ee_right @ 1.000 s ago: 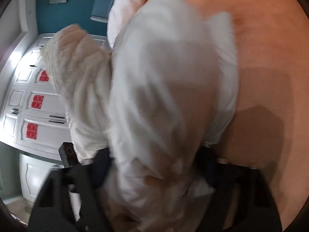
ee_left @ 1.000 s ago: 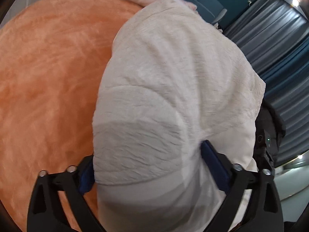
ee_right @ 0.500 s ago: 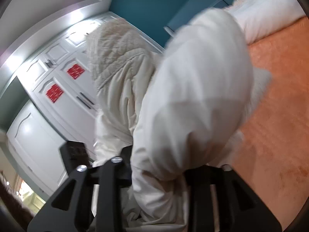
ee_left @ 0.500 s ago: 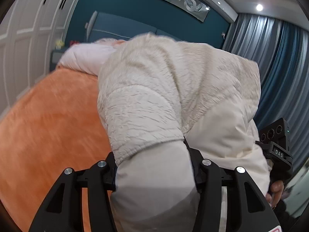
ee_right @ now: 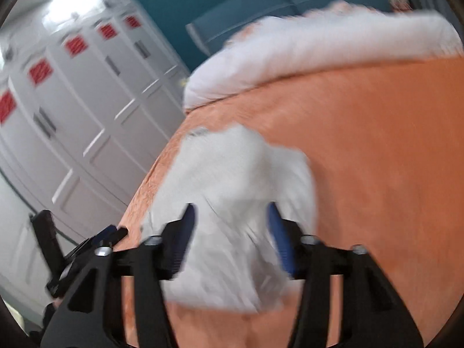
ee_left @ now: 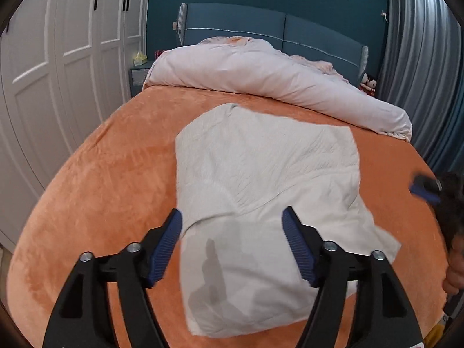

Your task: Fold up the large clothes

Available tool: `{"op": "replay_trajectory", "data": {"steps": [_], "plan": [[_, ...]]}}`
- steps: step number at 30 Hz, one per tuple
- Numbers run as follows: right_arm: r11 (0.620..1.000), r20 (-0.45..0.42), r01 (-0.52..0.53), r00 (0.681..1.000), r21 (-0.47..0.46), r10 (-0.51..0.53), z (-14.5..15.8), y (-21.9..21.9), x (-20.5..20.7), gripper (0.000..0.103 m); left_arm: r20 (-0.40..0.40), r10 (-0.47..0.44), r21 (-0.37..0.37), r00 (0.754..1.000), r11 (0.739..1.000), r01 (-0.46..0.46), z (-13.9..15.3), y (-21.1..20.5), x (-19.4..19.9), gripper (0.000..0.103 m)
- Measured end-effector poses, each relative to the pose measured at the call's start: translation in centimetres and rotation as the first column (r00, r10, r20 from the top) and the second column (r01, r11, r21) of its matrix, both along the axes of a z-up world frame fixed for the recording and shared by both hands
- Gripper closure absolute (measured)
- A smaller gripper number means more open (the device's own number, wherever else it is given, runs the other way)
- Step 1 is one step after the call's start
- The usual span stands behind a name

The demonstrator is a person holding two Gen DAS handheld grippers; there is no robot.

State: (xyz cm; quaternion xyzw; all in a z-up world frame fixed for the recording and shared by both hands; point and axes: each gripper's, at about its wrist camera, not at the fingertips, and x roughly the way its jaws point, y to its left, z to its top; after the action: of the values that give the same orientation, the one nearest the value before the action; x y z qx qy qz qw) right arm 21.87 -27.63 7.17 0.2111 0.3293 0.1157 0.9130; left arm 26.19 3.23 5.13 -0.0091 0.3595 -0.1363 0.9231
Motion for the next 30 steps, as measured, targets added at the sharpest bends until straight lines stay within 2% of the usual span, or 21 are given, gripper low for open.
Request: {"op": "replay_trajectory", "data": {"steps": [1, 2, 4, 5, 6, 7, 9, 11, 12, 13, 15, 16, 18, 20, 22, 23, 25, 27, 28, 30], "plan": [[1.0, 0.003, -0.013, 1.0, -0.01, 0.013, -0.2, 0.3, 1.2, 0.035, -0.007, -0.005, -0.001, 1.0, 1.0, 0.005, 0.1, -0.3, 0.3, 0.031], [1.0, -0.003, -0.003, 1.0, -0.027, 0.003, -0.4, 0.6, 3.4, 0.035, -0.015, -0.006, 0.002, 1.0, 1.0, 0.006, 0.0, -0.7, 0.7, 0.03], [0.997, -0.09, 0.04, 0.995, -0.063, -0.045, -2.8, 1.1, 6.6, 0.035, -0.042, 0.001, 0.012, 0.999, 1.0, 0.0, -0.6, -1.5, 1.1, 0.029], [0.998, -0.161, 0.044, 0.986, -0.045, -0.05, -3.9, 1.2, 8.3, 0.043, -0.058, -0.004, 0.008, 0.998, 1.0, 0.004, -1.2, -1.4, 1.0, 0.029], [0.999, -0.231, 0.03, 0.972, -0.012, -0.032, -5.5, 1.3, 9.3, 0.077, -0.077, -0.005, 0.009, 0.997, 1.0, 0.006, -1.8, -1.5, 1.2, 0.029], [1.0, -0.224, 0.013, 0.975, 0.02, -0.009, -5.6, 1.6, 9.1, 0.092, -0.097, -0.004, 0.013, 0.995, 1.0, 0.005, -2.6, -1.6, 1.4, 0.029], [0.999, -0.088, -0.021, 0.996, 0.029, 0.023, -3.7, 1.6, 6.3, 0.098, -0.106, -0.009, 0.012, 0.994, 1.0, 0.01, -3.3, -1.6, 0.8, 0.029], [0.996, -0.034, 0.002, 0.999, 0.087, 0.001, -3.6, -0.3, 4.1, 0.099, -0.112, -0.007, 0.035, 0.994, 0.999, 0.011, -4.5, -1.3, 0.5, 0.029], [0.995, -0.06, 0.03, 0.998, 0.092, -0.025, -4.7, -0.9, 4.3, 0.099, -0.115, 0.001, 0.058, 0.993, 0.998, 0.006, -5.3, -1.3, 0.5, 0.029], [0.996, -0.153, 0.064, 0.987, 0.068, -0.053, -7.9, -1.7, 5.1, 0.099, -0.114, 0.006, 0.079, 0.994, 0.997, 0.003, -6.0, -1.5, 0.4, 0.023], [0.998, -0.253, 0.042, 0.967, 0.049, -0.029, -12.0, -1.7, 6.0, 0.097, -0.115, 0.008, 0.087, 0.993, 0.996, 0.002, -6.7, -1.8, 0.2, 0.016], [0.998, -0.264, 0.055, 0.964, 0.041, -0.043, -12.3, -1.7, 5.9, 0.096, -0.115, 0.008, 0.088, 0.993, 0.996, 0.002, -6.8, -2.0, 0.0, 0.016], [0.993, -0.23, 0.121, 0.966, 0.003, -0.117, -9.9, -1.6, 5.0, 0.096, -0.103, 0.03, 0.119, 0.994, 0.993, -0.018, -6.9, -2.2, -0.2, 0.016], [0.983, -0.104, 0.167, 0.979, -0.077, -0.175, -5.9, -0.7, 2.8, 0.095, -0.113, 0.051, 0.113, 0.992, 0.993, -0.038, -7.1, -1.9, 0.0, 0.016], [0.981, -0.011, 0.136, 0.99, -0.138, -0.139, -3.5, 0.9, 1.2, 0.094, -0.122, 0.066, 0.098, 0.99, 0.994, -0.055, -7.1, -1.6, 0.2, 0.016], [0.978, -0.001, 0.085, 0.996, -0.19, -0.087, -3.3, 2.4, 1.0, 0.094, -0.129, 0.072, 0.092, 0.989, 0.994, -0.06, -7.1, -1.5, 0.2, 0.016], [0.954, -0.082, -0.001, 0.996, -0.301, -0.025, -5.8, 4.7, 1.7, 0.095, -0.126, 0.081, 0.101, 0.989, 0.993, -0.068, -7.1, -1.6, 0.1, 0.016], [0.936, -0.226, -0.042, 0.973, -0.35, -0.041, -10.6, 4.7, 3.5, 0.096, -0.132, 0.094, 0.099, 0.987, 0.992, -0.081, -7.1, -1.6, 0.1, 0.016], [0.936, -0.249, -0.028, 0.967, -0.35, -0.064, -12.1, 4.3, 3.2, 0.099, -0.139, 0.096, 0.094, 0.986, 0.992, -0.084, -7.1, -1.6, 0.0, 0.016], [0.961, -0.216, 0.03, 0.972, -0.276, -0.093, -11.5, 3.4, 1.9, 0.095, -0.146, 0.1, 0.096, 0.984, 0.992, -0.086, -6.9, -1.7, -0.4, 0.016]]}}
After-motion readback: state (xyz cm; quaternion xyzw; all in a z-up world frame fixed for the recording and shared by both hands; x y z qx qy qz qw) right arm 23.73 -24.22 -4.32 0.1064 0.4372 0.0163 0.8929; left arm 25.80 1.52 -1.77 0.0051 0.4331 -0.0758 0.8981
